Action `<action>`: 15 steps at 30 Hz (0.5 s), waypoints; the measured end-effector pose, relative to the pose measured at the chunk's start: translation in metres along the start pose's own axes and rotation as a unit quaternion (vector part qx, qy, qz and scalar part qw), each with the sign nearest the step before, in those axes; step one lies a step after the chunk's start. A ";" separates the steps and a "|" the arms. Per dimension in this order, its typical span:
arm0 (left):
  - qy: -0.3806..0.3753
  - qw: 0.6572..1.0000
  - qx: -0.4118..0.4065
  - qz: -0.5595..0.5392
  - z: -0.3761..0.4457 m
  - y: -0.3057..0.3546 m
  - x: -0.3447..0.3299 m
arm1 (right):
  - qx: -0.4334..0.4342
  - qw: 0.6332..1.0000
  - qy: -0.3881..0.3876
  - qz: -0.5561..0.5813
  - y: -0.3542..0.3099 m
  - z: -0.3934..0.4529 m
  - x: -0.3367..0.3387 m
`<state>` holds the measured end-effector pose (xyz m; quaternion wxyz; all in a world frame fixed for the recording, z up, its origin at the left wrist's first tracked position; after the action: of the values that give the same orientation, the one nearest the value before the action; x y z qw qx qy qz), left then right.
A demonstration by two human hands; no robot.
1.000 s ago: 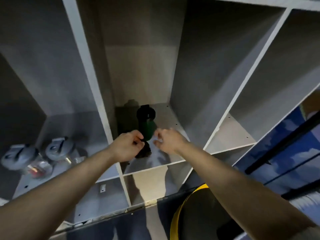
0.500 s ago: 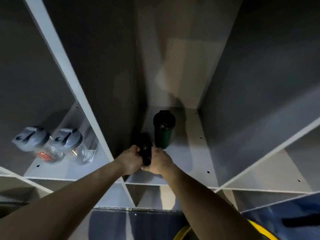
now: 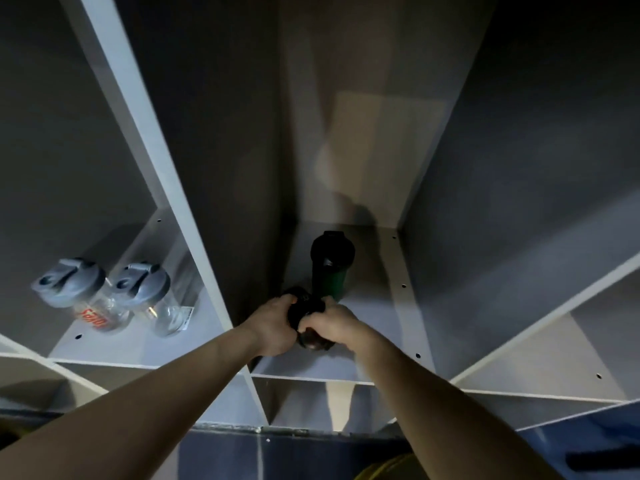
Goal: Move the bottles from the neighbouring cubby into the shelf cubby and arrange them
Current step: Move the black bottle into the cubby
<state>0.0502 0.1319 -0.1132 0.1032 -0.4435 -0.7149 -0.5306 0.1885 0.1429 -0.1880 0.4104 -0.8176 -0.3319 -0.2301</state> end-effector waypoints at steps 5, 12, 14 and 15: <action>-0.013 0.992 -0.119 0.043 -0.020 0.049 -0.007 | 0.011 0.998 -0.058 0.027 -0.013 -0.057 0.061; 0.016 0.968 -0.244 -0.056 -0.077 0.114 0.017 | 0.028 0.994 -0.030 -0.103 -0.054 -0.162 0.139; 0.031 0.952 -0.295 -0.076 -0.104 0.126 0.030 | 0.058 0.989 -0.001 -0.136 -0.077 -0.204 0.148; 0.033 0.944 -0.317 -0.084 -0.118 0.128 0.037 | 0.073 0.986 0.015 -0.149 -0.088 -0.224 0.150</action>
<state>0.0862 0.0564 0.0440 -0.0642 -0.3737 -0.5406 -0.7510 0.2017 0.0501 0.0797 0.4353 -0.7230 -0.4601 -0.2759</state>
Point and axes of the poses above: each hand's wrist, its own z-axis towards the middle knuckle, its own x-axis out of the back of the hand, y = z × x, the point moved 9 cm from there along z, towards the middle knuckle, and after that the axes turned 6 degrees about -z, right-handed, at the moved point
